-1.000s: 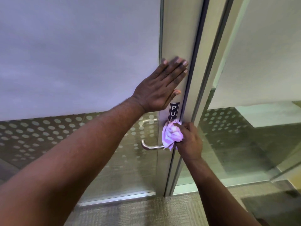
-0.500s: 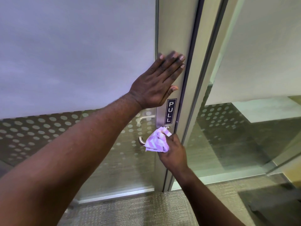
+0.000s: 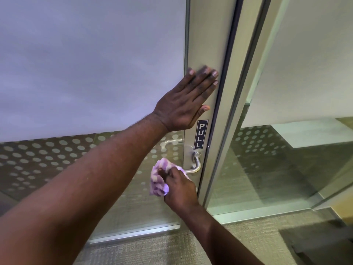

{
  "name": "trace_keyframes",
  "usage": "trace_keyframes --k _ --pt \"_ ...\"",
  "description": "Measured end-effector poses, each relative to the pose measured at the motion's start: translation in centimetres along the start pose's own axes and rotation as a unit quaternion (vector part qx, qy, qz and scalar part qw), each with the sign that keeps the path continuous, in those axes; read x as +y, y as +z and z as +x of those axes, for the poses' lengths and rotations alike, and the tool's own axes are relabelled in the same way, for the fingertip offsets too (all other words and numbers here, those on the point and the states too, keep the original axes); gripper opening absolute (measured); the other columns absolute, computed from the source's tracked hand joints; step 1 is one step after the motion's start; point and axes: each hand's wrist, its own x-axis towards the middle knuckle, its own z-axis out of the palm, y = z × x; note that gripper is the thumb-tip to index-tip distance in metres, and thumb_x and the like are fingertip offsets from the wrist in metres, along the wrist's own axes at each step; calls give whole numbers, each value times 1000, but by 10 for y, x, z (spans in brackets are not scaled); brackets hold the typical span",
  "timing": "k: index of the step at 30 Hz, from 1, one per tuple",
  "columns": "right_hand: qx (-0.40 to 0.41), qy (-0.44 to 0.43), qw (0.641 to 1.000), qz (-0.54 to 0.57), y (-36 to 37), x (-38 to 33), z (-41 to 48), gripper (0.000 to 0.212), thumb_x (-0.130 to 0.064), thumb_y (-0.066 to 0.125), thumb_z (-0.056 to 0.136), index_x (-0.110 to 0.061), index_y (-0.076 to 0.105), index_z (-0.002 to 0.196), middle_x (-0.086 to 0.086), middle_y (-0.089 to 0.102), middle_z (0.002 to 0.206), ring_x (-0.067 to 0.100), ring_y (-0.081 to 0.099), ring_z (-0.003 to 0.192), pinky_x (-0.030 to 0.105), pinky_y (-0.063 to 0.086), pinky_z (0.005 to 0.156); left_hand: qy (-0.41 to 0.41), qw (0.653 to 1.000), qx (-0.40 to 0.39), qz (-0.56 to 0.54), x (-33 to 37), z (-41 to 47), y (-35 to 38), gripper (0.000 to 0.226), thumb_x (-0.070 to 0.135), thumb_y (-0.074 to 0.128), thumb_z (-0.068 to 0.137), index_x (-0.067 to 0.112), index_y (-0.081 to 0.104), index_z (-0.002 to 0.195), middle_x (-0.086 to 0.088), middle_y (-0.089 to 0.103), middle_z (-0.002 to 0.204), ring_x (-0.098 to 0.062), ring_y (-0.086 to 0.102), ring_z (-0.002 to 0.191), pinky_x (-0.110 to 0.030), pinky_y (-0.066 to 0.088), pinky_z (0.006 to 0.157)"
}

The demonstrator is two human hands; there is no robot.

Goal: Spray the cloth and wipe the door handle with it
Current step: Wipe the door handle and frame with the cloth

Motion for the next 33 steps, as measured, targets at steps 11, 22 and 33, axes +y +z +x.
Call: trace_keyframes --k 11,22,33 --pt "90 147 983 69 -41 91 3 55 -32 77 73 -44 64 125 -8 52 127 17 59 114 33 57 74 0 1000 15 2 0 0 1 59 35 29 112 0 32 159 -21 32 167 -37 28 157 -50 12 129" --pt "28 72 992 -102 -60 75 27 49 -29 73 73 -35 69 122 5 58 103 31 63 88 39 52 73 -1 1000 13 2 1 0 5 59 36 29 113 1 29 161 -20 29 169 -35 25 158 -49 10 130" --pt "54 31 989 -132 -84 80 38 55 -37 75 76 -35 64 130 4 56 108 31 59 95 39 52 74 2 1000 24 8 1 0 4 58 34 30 113 0 31 160 -20 30 168 -35 26 158 -48 5 131"
